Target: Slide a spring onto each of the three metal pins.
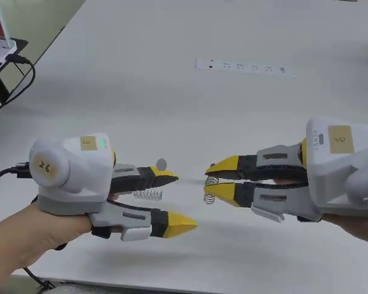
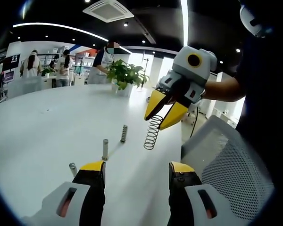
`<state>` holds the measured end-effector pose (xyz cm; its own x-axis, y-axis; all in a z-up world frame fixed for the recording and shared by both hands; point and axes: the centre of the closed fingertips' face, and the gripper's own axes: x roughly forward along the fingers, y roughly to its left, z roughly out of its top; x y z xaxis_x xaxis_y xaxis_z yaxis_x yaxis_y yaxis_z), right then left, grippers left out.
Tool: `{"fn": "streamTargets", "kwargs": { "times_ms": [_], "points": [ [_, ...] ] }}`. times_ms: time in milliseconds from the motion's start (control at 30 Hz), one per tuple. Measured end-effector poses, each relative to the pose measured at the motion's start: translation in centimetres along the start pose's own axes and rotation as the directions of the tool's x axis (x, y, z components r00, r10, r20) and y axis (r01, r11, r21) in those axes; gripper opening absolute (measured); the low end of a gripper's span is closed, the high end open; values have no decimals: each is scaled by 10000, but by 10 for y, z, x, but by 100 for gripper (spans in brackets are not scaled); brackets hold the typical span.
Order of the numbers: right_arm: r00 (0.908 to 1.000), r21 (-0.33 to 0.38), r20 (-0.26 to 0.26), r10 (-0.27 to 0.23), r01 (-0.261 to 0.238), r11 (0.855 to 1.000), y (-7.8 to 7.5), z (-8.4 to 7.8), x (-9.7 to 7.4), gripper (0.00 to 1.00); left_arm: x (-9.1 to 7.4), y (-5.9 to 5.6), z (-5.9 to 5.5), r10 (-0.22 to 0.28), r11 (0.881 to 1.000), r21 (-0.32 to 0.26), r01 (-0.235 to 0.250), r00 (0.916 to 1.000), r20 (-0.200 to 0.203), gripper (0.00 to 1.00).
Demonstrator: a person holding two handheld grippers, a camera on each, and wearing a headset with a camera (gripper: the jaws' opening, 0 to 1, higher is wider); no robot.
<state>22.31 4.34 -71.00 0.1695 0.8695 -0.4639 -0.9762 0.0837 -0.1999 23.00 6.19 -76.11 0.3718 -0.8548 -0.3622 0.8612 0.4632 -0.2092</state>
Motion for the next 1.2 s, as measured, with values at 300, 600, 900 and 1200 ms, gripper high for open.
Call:
{"fn": "streamTargets", "kwargs": {
  "times_ms": [300, 600, 900, 1200],
  "points": [
    [9997, 89, -108, -207, 208, 9997, -7, -6, -1, 7, -18, 12, -9, 626, 9980, -67, -627, 9980, -80, 56],
    [9991, 38, -255, -334, 335, 9994, -9, -11, -2, 7, -34, 35, -14, 1738, 9847, -115, -1738, 9848, -6, 74],
    [9971, 131, -397, -647, 653, 9978, -18, -18, -5, 7, -42, 46, -14, 2333, 9723, -126, -2332, 9723, 108, 90],
    [9924, 322, -542, -1100, 1119, 9932, -31, -28, -8, 7, -50, 56, -18, 2792, 9599, -250, -2791, 9602, 45, 98]
  ]
}}
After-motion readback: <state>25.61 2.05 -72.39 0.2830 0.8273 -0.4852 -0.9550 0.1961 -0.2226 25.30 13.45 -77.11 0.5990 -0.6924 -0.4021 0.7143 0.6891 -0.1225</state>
